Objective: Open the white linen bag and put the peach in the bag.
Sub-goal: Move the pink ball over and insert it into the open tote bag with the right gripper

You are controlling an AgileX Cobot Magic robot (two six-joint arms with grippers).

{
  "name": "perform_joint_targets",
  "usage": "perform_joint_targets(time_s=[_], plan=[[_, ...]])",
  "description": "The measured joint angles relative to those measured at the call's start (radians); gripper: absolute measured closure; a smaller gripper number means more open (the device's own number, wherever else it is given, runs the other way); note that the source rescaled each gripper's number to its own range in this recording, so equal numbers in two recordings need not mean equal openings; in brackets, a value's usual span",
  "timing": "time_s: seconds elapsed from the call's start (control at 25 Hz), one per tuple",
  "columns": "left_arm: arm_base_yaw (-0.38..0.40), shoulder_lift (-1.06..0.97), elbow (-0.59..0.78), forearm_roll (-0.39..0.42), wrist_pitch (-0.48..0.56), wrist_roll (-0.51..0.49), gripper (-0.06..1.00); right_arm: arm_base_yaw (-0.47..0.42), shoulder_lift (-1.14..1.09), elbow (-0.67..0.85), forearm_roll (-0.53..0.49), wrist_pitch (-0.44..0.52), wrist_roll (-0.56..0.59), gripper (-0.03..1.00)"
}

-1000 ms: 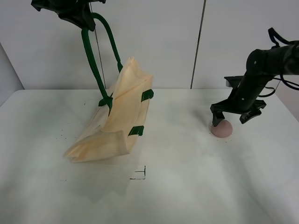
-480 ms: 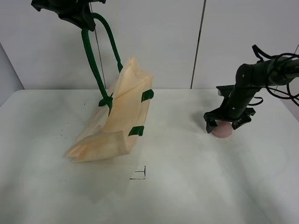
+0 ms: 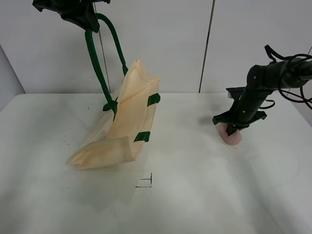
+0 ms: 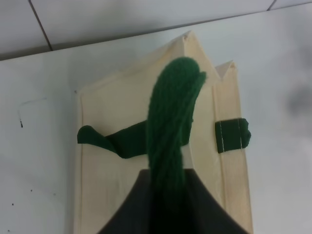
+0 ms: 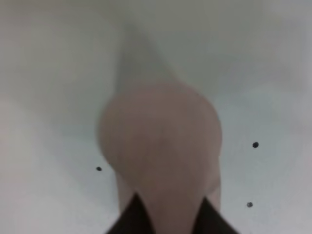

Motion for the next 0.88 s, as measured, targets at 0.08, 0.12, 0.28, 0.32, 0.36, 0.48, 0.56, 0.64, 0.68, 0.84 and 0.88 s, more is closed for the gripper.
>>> perform_joint_targets(time_s=[0.08,0.12,0.28,0.32,0.36,0.48,0.56,0.64,0.68,0.84,0.88], plan=[[0.000,-0.001,0.000,0.000,0.000,0.000,0.94,0.000,-0.014,-0.019,0.041,0.027,-0.021,0.97],[0.000,-0.002,0.000,0.000,0.000,0.000,0.94,0.000,-0.024,-0.035,0.074,0.043,-0.042,0.97],[0.000,-0.014,0.000,0.002,0.000,0.000,0.94,0.005,-0.093,-0.149,0.243,0.128,-0.136,0.97],[0.000,-0.018,0.000,0.003,0.000,0.000,0.94,0.013,-0.109,-0.186,0.277,0.146,-0.155,0.97],[0.000,-0.022,0.000,0.004,0.000,0.000,0.94,0.028,-0.125,-0.217,0.312,0.166,-0.175,0.97],[0.000,-0.026,0.000,0.004,0.000,0.000,0.94,0.096,-0.142,-0.324,0.388,0.202,-0.204,0.97],[0.000,-0.026,0.000,0.004,0.000,0.000,0.94,0.155,-0.143,-0.365,0.417,0.198,-0.210,0.97],[0.000,-0.026,0.000,0.005,0.000,0.000,0.94,0.225,-0.143,-0.378,0.429,0.175,-0.211,0.97],[0.000,-0.026,0.000,0.005,0.000,0.000,0.94,0.254,-0.143,-0.379,0.432,0.155,-0.212,0.97],[0.000,-0.026,0.000,0.005,0.000,0.000,0.94,0.362,-0.112,-0.381,0.439,0.087,-0.213,0.97],[0.000,-0.026,0.000,0.005,0.000,0.000,0.94,0.382,-0.099,-0.381,0.439,0.078,-0.213,0.97]])
